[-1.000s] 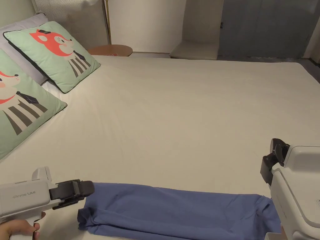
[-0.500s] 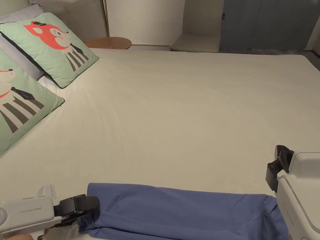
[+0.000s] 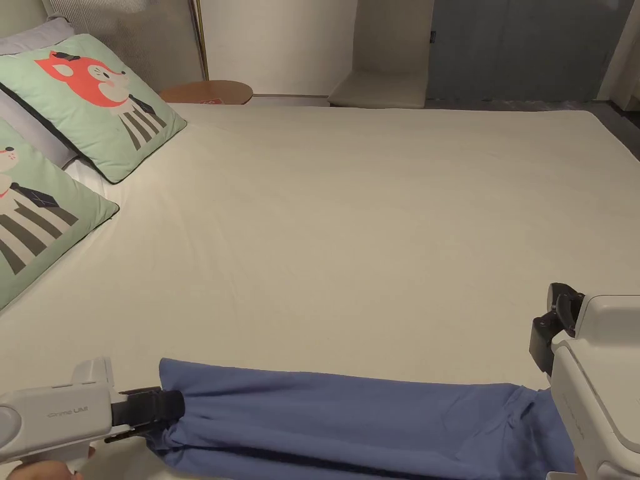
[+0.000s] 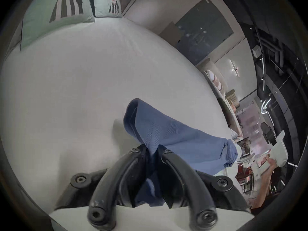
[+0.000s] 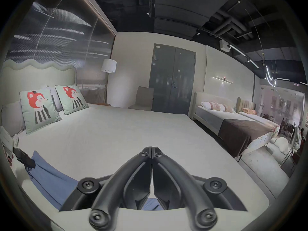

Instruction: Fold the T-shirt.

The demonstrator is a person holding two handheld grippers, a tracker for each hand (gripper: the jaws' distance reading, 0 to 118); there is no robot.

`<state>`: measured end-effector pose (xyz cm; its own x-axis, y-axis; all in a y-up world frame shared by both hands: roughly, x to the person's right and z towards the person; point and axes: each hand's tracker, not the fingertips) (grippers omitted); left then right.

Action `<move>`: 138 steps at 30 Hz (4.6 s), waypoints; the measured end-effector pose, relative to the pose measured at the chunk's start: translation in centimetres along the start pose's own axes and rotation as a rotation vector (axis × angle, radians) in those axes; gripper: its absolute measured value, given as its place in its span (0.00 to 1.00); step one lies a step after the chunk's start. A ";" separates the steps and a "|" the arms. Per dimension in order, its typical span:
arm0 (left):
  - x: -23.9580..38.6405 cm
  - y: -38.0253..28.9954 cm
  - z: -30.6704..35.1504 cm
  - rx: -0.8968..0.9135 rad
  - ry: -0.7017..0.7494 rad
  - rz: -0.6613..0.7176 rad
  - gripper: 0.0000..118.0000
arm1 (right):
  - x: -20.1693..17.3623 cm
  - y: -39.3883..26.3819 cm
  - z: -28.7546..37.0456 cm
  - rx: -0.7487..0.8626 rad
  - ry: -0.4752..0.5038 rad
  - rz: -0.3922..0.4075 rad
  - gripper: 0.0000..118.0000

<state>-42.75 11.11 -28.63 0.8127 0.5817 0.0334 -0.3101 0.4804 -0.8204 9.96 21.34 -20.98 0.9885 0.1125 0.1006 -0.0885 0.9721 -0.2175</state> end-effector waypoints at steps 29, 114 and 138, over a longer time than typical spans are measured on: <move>20.4 -4.5 -11.7 -0.194 0.057 -0.271 0.07 | 3.1 0.1 2.9 0.026 -0.001 -0.032 0.00; 6.0 -5.6 -5.3 -0.101 -0.317 0.192 0.93 | 2.4 -0.4 2.2 -0.042 0.020 0.009 0.00; 4.6 -3.8 -5.1 -0.092 -0.165 -0.018 0.05 | 2.4 -0.2 1.6 -0.045 0.027 0.010 0.00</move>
<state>-35.36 8.60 -28.31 0.7235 0.6768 0.1359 -0.2434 0.4343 -0.8672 12.18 21.77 -19.15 0.9907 0.1160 0.0717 -0.0935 0.9605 -0.2620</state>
